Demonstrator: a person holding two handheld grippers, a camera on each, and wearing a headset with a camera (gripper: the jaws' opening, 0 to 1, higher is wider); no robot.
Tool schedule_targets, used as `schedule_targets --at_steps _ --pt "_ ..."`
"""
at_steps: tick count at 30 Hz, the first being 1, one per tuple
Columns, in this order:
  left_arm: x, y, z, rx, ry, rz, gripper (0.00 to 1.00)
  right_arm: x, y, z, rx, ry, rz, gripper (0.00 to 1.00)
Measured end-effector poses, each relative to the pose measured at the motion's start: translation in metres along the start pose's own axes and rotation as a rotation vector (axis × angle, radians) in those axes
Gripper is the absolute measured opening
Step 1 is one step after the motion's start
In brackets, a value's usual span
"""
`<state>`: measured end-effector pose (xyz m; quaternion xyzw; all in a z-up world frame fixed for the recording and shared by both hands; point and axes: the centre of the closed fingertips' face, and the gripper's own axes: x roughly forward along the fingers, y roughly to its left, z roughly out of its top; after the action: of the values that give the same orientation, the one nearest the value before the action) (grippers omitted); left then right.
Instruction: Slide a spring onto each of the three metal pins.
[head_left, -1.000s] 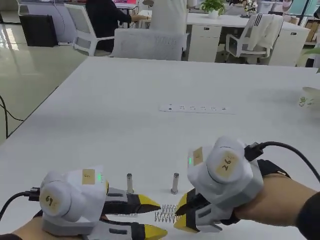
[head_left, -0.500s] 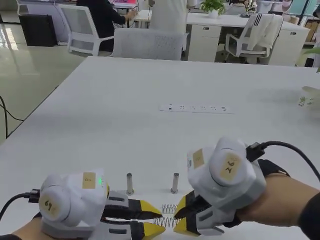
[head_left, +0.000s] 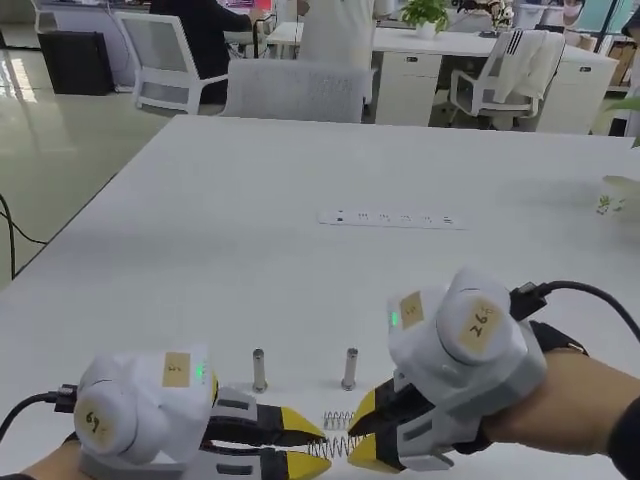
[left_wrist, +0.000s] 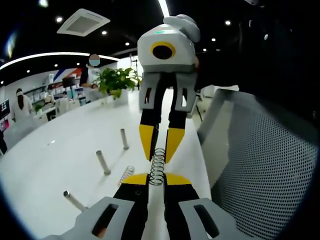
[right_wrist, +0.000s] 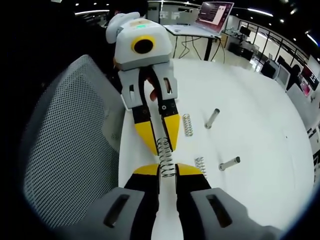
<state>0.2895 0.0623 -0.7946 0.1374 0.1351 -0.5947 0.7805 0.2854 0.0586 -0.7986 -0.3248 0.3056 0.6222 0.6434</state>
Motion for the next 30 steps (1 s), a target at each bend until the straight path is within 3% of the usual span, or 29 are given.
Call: schedule_targets --at_steps 5,15,22,30 --pt "-0.002 0.002 0.0 -0.001 -0.001 0.007 0.02 0.0 -0.002 -0.005 0.003 0.012 -0.006 0.13" --pt "-0.003 0.0 0.003 -0.006 -0.015 0.008 0.02 0.002 -0.001 -0.009 0.002 0.016 -0.008 0.08" --pt "-0.003 0.002 0.002 -0.008 -0.01 0.017 0.03 -0.008 -0.001 0.007 0.026 -0.045 -0.007 0.08" --pt "-0.002 0.001 0.0 -0.003 0.001 0.015 0.03 -0.008 0.003 0.019 0.008 -0.061 -0.005 0.08"
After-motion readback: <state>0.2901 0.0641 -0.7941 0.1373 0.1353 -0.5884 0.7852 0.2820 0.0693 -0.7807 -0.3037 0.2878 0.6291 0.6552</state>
